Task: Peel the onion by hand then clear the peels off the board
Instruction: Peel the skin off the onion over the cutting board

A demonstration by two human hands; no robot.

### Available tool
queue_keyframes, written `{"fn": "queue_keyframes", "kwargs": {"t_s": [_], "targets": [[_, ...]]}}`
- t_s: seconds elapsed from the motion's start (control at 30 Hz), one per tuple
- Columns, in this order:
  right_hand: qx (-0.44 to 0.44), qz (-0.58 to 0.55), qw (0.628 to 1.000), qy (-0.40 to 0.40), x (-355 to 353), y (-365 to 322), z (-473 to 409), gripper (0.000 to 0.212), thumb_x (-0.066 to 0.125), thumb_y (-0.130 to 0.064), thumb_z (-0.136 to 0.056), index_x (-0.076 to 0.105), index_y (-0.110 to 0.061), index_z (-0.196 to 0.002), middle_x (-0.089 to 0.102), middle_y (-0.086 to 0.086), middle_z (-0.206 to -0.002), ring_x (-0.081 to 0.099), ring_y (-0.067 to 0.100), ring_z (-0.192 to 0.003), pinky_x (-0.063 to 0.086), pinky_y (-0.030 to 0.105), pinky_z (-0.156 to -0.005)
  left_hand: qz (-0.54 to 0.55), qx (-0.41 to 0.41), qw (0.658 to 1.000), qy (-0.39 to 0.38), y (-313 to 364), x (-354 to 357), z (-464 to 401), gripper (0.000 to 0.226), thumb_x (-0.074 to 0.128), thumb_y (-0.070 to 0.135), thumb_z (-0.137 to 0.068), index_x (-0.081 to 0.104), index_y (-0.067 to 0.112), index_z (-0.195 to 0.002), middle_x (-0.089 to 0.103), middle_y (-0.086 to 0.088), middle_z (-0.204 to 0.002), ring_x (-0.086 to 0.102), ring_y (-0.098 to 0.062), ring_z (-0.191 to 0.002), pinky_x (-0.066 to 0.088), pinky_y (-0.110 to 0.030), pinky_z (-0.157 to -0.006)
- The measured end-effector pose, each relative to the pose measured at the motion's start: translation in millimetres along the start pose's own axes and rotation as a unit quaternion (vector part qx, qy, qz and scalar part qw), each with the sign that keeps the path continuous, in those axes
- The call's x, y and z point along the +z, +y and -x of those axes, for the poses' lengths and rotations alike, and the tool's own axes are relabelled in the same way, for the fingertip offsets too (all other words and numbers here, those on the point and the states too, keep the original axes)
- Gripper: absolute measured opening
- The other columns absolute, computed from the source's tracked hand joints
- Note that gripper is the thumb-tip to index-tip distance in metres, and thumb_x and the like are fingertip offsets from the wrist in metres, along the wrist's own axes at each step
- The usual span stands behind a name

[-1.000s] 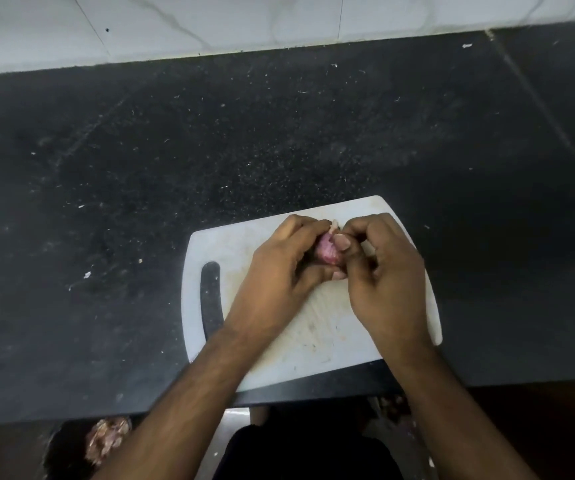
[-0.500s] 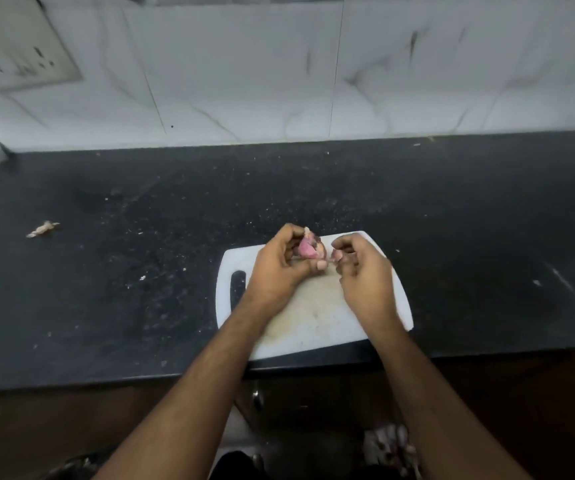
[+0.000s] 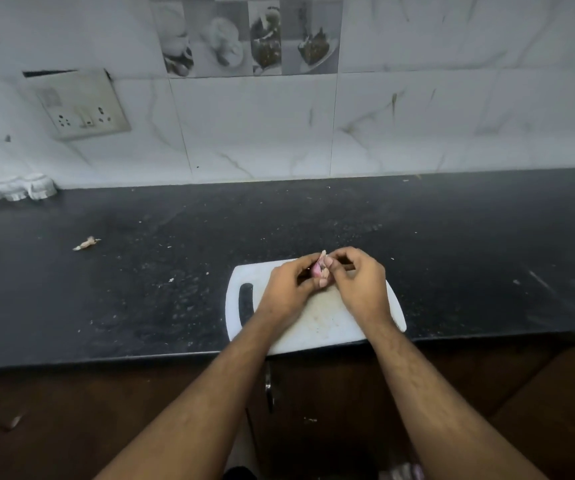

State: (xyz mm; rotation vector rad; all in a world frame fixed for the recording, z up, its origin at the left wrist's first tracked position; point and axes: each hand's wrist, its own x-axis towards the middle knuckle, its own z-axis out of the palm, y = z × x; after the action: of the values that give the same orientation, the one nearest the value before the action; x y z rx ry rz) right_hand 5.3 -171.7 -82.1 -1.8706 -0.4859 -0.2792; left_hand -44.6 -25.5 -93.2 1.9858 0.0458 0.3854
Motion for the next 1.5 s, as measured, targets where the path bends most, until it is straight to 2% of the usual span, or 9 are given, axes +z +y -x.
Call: {"fn": "queue_keyframes", "kwargs": {"t_s": [0.07, 0.33, 0.53, 0.7, 0.9, 1.17, 1.3, 1.4, 1.5], "targets": [[-0.015, 0.036, 0.999, 0.003, 2, 4, -1, 0.007, 0.067, -0.019, -0.099, 0.073, -0.017, -0.095, 0.069, -0.009, -0.094, 0.066, 0.001, -0.084, 0.047, 0.008, -0.072, -0.007, 0.011, 1.0, -0.001, -1, 1, -1, 0.053, 0.078, 0.015, -0.091, 0.064, 0.021, -0.142, 0.074, 0.012, -0.126, 0.065, 0.003, -0.117, 0.046, -0.011, -0.101], [-0.06, 0.153, 0.986, -0.015, 10, 6, -4, 0.013, 0.051, -0.013, -0.101, 0.058, -0.016, -0.091, 0.057, -0.004, -0.095, 0.055, 0.017, -0.091, 0.049, 0.036, -0.075, 0.011, 0.016, 1.0, 0.002, -5, 5, -1, 0.032, 0.078, 0.013, -0.089, 0.071, 0.027, -0.117, 0.077, 0.012, -0.105, 0.07, -0.003, -0.102, 0.053, -0.018, -0.091], [-0.062, 0.198, 0.976, -0.067, 9, -1, -4, 0.016, 0.056, -0.001, -0.091, 0.053, -0.012, -0.101, 0.049, -0.003, -0.104, 0.04, 0.016, -0.099, 0.034, 0.029, -0.077, -0.007, 0.016, 1.0, -0.001, -7, 7, -3, 0.026, 0.077, 0.016, -0.09, 0.064, 0.023, -0.112, 0.074, 0.009, -0.106, 0.068, -0.006, -0.102, 0.052, -0.022, -0.09], [-0.034, 0.182, 0.981, -0.05, 10, -1, -2, 0.007, 0.052, -0.01, -0.098, 0.052, -0.016, -0.095, 0.054, -0.001, -0.102, 0.049, 0.018, -0.097, 0.037, 0.028, -0.077, -0.003, 0.021, 1.0, 0.002, -8, 6, -1, 0.025, 0.077, 0.018, -0.091, 0.065, 0.022, -0.113, 0.075, 0.009, -0.107, 0.069, -0.007, -0.102, 0.054, -0.026, -0.093], [0.007, 0.137, 0.99, -0.014, 8, 1, -2, 0.019, 0.049, -0.022, -0.106, 0.061, -0.01, -0.1, 0.058, -0.004, -0.096, 0.06, 0.016, -0.089, 0.051, 0.035, -0.076, 0.0, 0.027, 1.0, -0.003, -6, 5, 0, 0.028, 0.075, 0.02, -0.094, 0.067, 0.021, -0.12, 0.076, 0.01, -0.11, 0.069, -0.006, -0.106, 0.054, -0.026, -0.096], [-0.001, 0.17, 0.984, -0.06, 12, 5, -5, 0.009, 0.048, -0.015, -0.102, 0.053, -0.015, -0.094, 0.06, 0.0, -0.098, 0.055, 0.014, -0.085, 0.037, 0.021, -0.064, 0.017, 0.025, 0.999, 0.01, -6, 6, 0, 0.024, 0.079, 0.014, -0.089, 0.063, 0.018, -0.105, 0.075, 0.002, -0.103, 0.069, -0.015, -0.099, 0.052, -0.02, -0.084], [-0.04, 0.164, 0.982, -0.089, 11, 5, -5, 0.011, 0.047, -0.017, -0.104, 0.051, -0.016, -0.093, 0.056, 0.0, -0.098, 0.054, 0.02, -0.091, 0.04, 0.03, -0.072, 0.032, 0.017, 0.999, 0.022, -5, 5, 0, 0.027, 0.083, 0.016, -0.085, 0.06, 0.016, -0.099, 0.074, -0.003, -0.102, 0.069, -0.022, -0.096, 0.054, -0.021, -0.079], [-0.065, 0.167, 0.978, -0.11, 11, 7, -4, 0.01, 0.046, -0.013, -0.103, 0.049, -0.018, -0.095, 0.054, -0.002, -0.099, 0.051, 0.018, -0.093, 0.039, 0.03, -0.073, 0.041, -0.001, 0.998, 0.054, -5, 3, 1, 0.029, 0.086, 0.021, -0.084, 0.059, 0.019, -0.096, 0.075, -0.001, -0.102, 0.069, -0.018, -0.091, 0.052, -0.015, -0.074], [-0.045, 0.123, 0.988, -0.081, 9, 7, -4, 0.013, 0.044, -0.011, -0.106, 0.052, -0.016, -0.097, 0.057, -0.002, -0.099, 0.053, 0.014, -0.089, 0.039, 0.019, -0.068, 0.087, -0.015, 0.994, 0.06, -7, 0, 1, 0.032, 0.089, 0.021, -0.081, 0.062, 0.017, -0.097, 0.077, 0.002, -0.099, 0.069, -0.01, -0.088, 0.055, -0.02, -0.078]]}}
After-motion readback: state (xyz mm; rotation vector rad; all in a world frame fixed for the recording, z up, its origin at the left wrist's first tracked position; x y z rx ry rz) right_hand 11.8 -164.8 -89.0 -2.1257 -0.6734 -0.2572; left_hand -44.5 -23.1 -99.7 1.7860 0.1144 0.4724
